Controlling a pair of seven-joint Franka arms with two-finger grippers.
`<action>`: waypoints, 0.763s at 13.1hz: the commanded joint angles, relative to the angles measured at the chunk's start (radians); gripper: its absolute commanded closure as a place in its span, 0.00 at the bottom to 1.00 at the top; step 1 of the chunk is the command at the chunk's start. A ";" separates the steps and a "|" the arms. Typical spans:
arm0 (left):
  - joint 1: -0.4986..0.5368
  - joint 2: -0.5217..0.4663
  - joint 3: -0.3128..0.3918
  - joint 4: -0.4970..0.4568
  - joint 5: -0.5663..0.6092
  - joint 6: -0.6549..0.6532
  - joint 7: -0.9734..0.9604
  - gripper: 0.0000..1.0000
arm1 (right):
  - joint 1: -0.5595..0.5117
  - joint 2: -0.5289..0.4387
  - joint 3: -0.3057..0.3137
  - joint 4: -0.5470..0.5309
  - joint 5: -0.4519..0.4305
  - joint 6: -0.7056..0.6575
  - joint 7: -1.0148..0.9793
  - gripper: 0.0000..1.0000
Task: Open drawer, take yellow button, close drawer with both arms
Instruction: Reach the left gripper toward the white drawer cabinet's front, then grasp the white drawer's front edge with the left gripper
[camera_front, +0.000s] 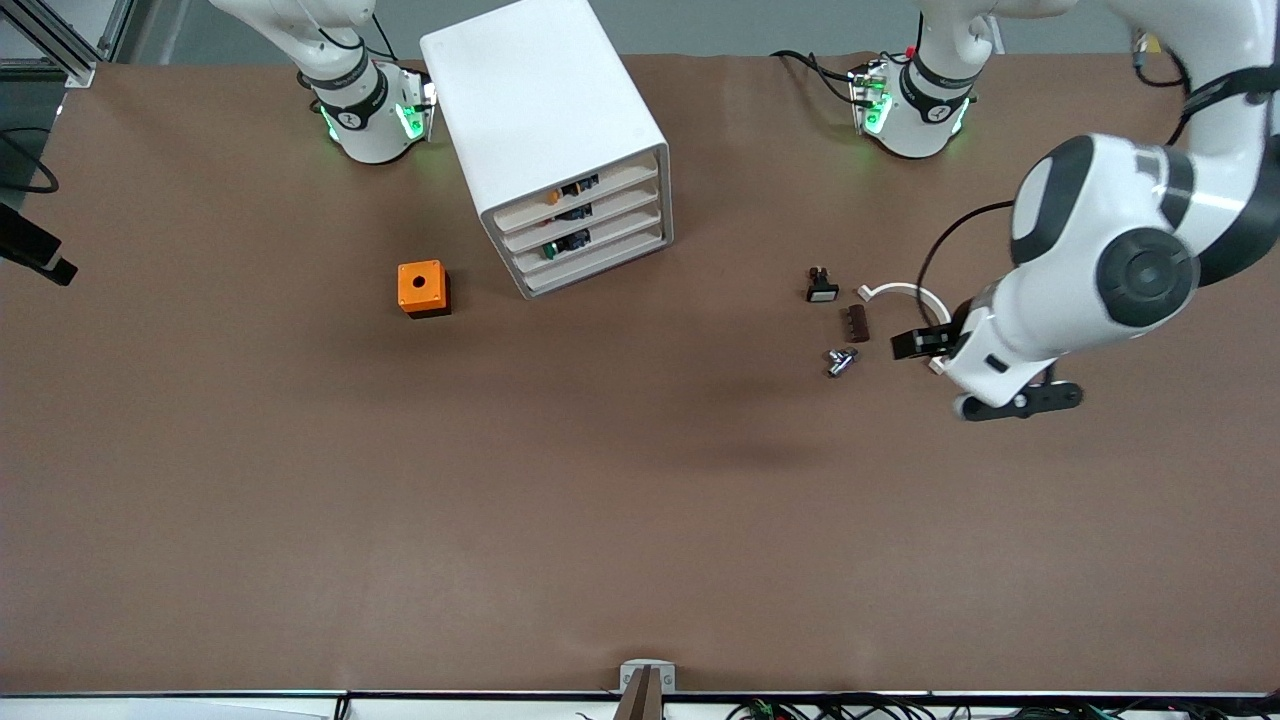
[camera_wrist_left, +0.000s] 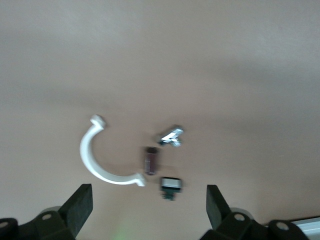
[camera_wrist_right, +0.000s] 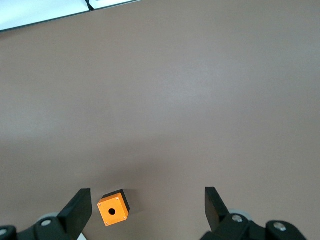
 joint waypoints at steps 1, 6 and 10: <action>-0.030 0.102 0.000 0.036 -0.062 0.018 -0.107 0.00 | -0.002 -0.001 0.000 -0.004 0.000 -0.018 0.003 0.00; -0.148 0.241 -0.002 0.126 -0.147 0.022 -0.425 0.00 | 0.018 0.001 0.002 -0.015 0.000 -0.033 0.142 0.00; -0.260 0.323 -0.002 0.169 -0.239 0.023 -0.624 0.00 | 0.050 0.010 0.003 -0.019 0.001 -0.035 0.273 0.00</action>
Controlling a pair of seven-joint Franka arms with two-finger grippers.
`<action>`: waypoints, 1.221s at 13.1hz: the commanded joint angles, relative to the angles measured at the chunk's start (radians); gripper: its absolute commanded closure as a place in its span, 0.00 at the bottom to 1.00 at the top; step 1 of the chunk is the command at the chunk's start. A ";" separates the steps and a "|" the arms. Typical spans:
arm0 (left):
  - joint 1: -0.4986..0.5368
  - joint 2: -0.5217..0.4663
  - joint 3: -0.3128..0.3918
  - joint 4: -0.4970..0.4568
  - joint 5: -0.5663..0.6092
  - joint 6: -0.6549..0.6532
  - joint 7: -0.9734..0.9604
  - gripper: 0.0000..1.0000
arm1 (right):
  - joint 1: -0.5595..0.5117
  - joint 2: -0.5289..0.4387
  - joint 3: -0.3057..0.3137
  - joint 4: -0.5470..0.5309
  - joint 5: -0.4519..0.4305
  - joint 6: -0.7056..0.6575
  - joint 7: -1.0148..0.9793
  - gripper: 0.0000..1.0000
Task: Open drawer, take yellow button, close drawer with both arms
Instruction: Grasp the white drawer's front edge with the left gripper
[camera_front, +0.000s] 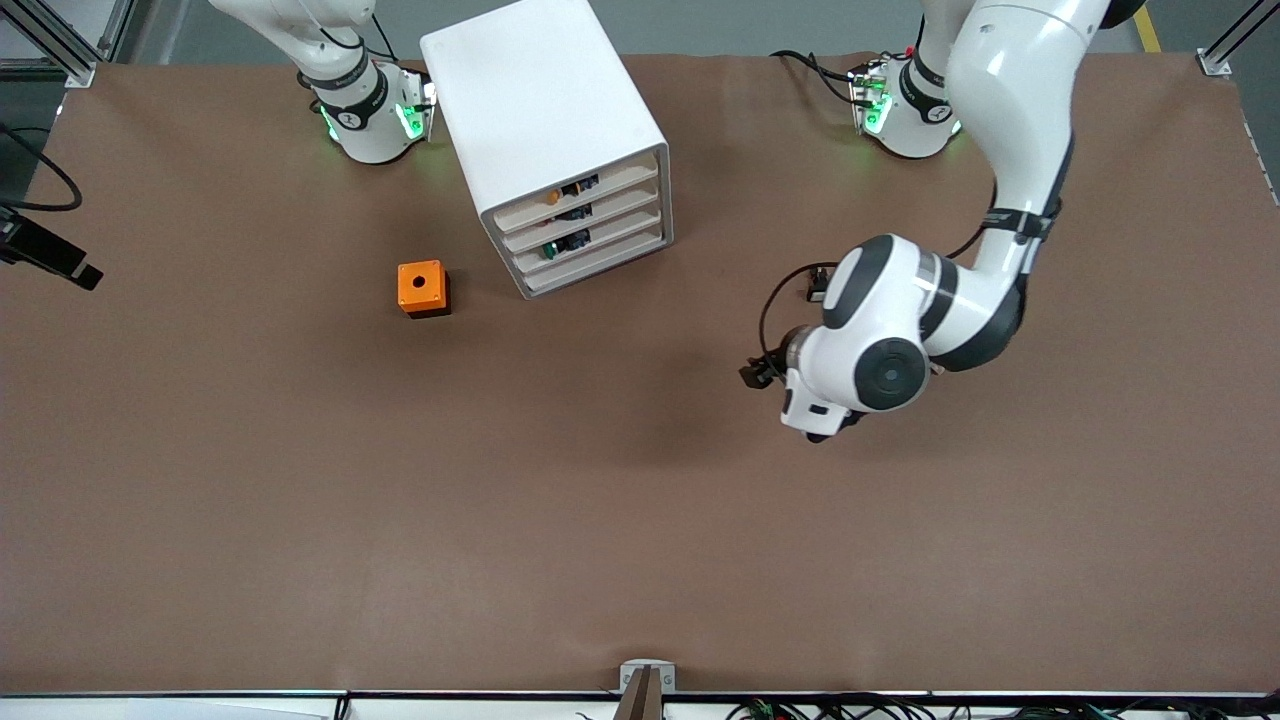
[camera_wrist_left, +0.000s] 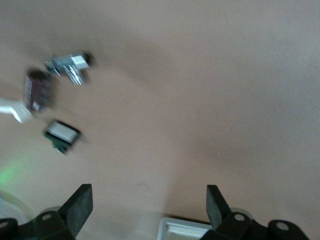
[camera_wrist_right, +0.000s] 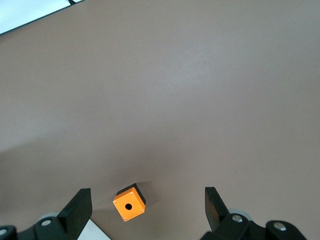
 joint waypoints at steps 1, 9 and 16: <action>-0.060 0.055 0.003 0.048 -0.078 -0.012 -0.130 0.00 | 0.021 0.002 -0.001 -0.010 0.001 -0.005 0.100 0.00; -0.183 0.080 0.003 0.045 -0.292 -0.038 -0.628 0.00 | 0.056 0.013 -0.001 -0.024 0.044 -0.014 0.244 0.00; -0.161 0.080 0.005 0.042 -0.519 -0.201 -0.993 0.00 | 0.144 0.040 0.001 -0.022 0.048 -0.009 0.461 0.00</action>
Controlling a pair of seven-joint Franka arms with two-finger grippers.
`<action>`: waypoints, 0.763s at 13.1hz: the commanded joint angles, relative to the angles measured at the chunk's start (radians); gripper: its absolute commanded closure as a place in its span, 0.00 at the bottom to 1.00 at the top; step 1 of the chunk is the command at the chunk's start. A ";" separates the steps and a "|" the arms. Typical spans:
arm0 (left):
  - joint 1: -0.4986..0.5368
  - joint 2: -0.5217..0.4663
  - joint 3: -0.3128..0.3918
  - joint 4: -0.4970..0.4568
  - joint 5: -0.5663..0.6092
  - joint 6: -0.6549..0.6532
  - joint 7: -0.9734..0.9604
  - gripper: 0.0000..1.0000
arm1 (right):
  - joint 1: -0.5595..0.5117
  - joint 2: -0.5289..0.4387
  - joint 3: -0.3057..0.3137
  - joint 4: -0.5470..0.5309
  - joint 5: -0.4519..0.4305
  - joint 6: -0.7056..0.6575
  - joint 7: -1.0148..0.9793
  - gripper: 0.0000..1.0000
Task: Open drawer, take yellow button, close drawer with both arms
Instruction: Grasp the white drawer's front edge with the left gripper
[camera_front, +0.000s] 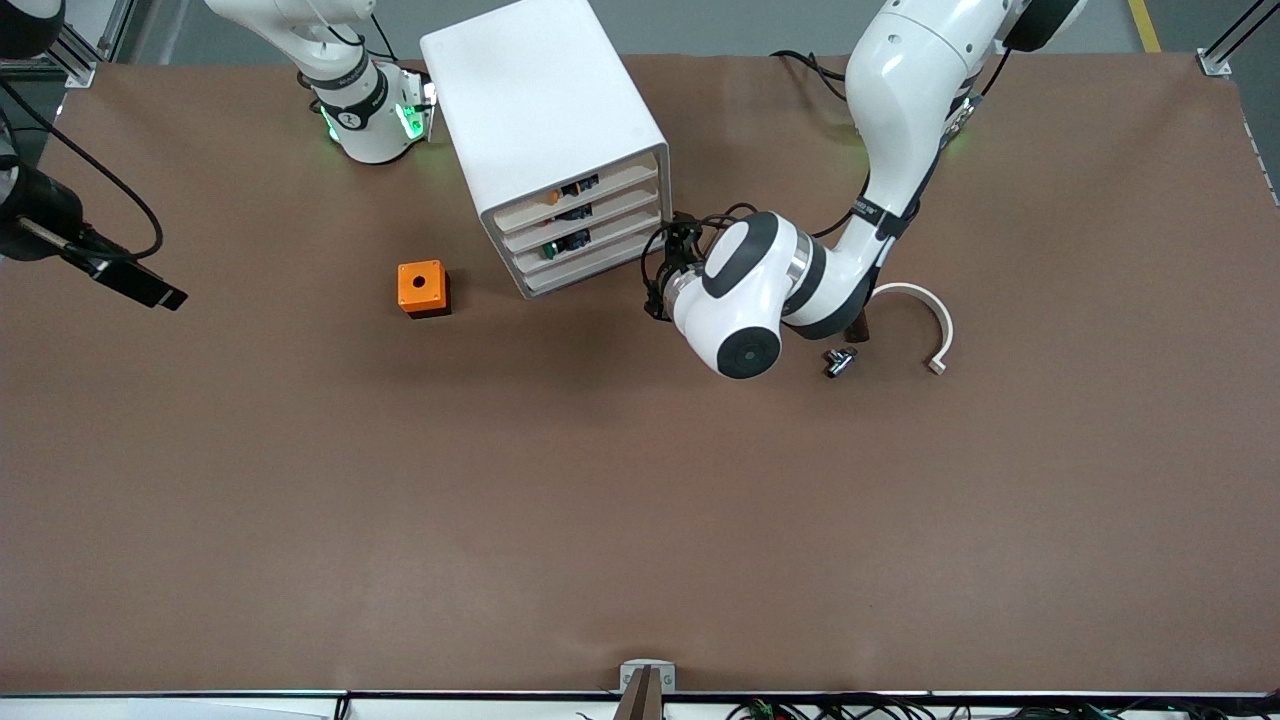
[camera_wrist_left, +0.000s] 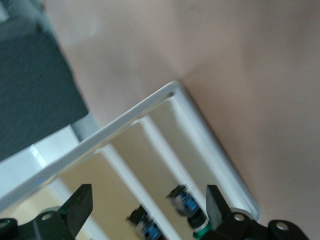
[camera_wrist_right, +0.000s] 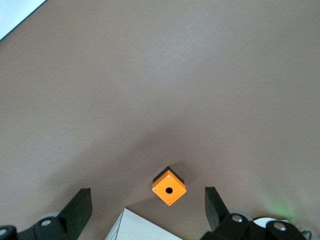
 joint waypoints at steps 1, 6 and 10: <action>0.017 0.010 0.000 0.016 -0.102 -0.051 -0.141 0.00 | 0.049 0.014 -0.002 0.002 0.010 0.000 0.109 0.00; 0.001 0.077 0.000 0.007 -0.236 -0.052 -0.369 0.01 | 0.130 0.032 -0.002 0.002 0.013 0.014 0.279 0.00; -0.021 0.102 -0.002 0.007 -0.263 -0.075 -0.483 0.20 | 0.174 0.045 -0.004 0.002 0.054 0.016 0.391 0.00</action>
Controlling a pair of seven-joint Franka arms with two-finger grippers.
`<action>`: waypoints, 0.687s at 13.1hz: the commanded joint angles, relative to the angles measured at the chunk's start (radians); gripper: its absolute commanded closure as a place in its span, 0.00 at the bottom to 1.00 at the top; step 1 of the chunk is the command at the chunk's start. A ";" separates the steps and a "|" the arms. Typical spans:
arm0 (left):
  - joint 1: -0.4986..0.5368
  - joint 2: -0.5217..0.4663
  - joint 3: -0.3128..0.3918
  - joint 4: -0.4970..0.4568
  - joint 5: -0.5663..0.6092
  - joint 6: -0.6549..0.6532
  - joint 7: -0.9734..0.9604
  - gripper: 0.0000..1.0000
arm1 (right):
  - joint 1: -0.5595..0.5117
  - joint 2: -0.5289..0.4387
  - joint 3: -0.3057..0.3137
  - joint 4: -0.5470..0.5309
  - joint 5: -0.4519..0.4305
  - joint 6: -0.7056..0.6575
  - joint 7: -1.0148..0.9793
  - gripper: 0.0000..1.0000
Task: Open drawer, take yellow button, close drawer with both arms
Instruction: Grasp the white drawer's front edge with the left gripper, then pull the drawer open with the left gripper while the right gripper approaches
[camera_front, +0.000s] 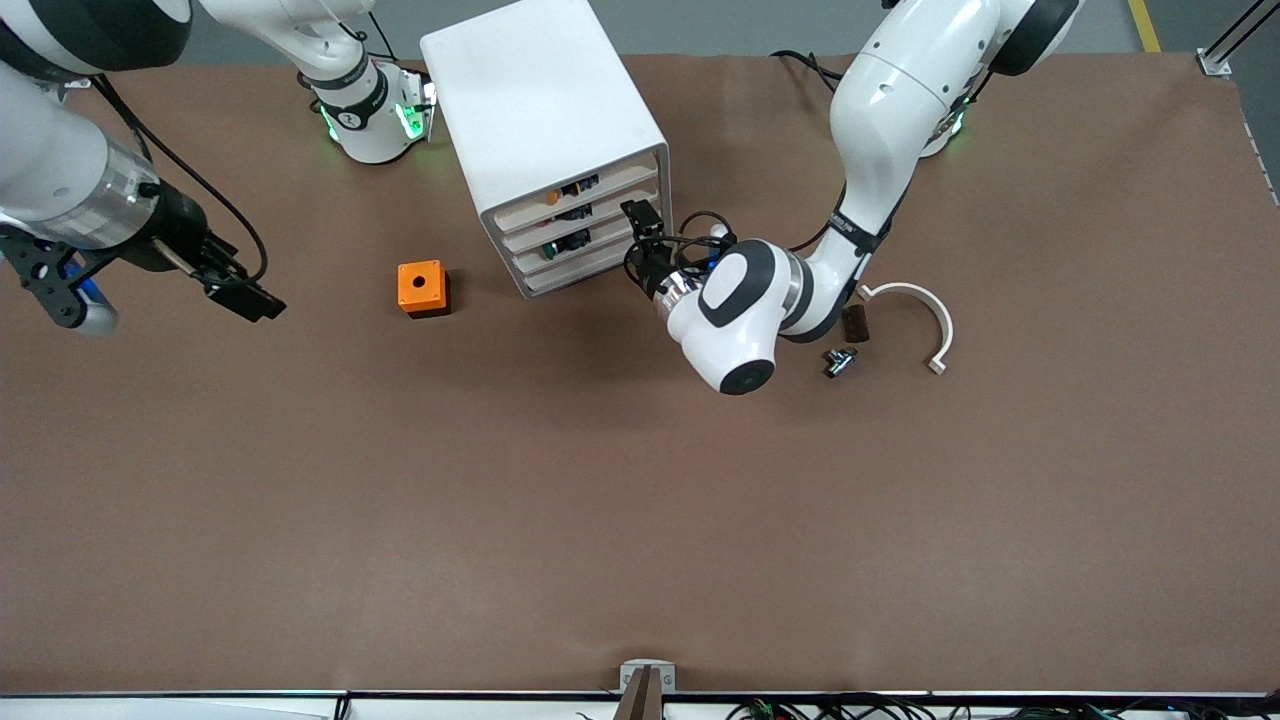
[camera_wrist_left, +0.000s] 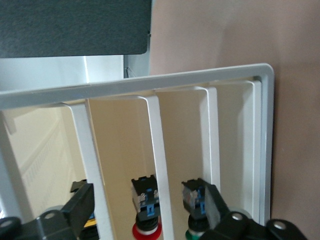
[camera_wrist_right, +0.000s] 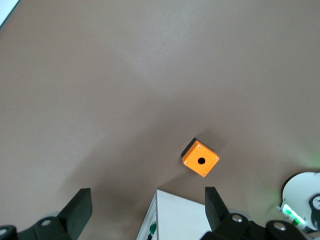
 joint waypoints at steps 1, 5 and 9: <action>-0.010 0.008 0.003 0.015 -0.069 -0.060 -0.053 0.21 | 0.037 0.012 -0.006 0.002 0.018 0.003 0.086 0.00; -0.004 0.006 0.003 0.018 -0.100 -0.117 -0.051 0.24 | 0.098 0.031 -0.006 0.002 0.026 0.012 0.178 0.00; -0.043 0.002 0.001 0.021 -0.104 -0.119 -0.047 0.56 | 0.129 0.043 -0.006 0.000 0.084 0.020 0.224 0.00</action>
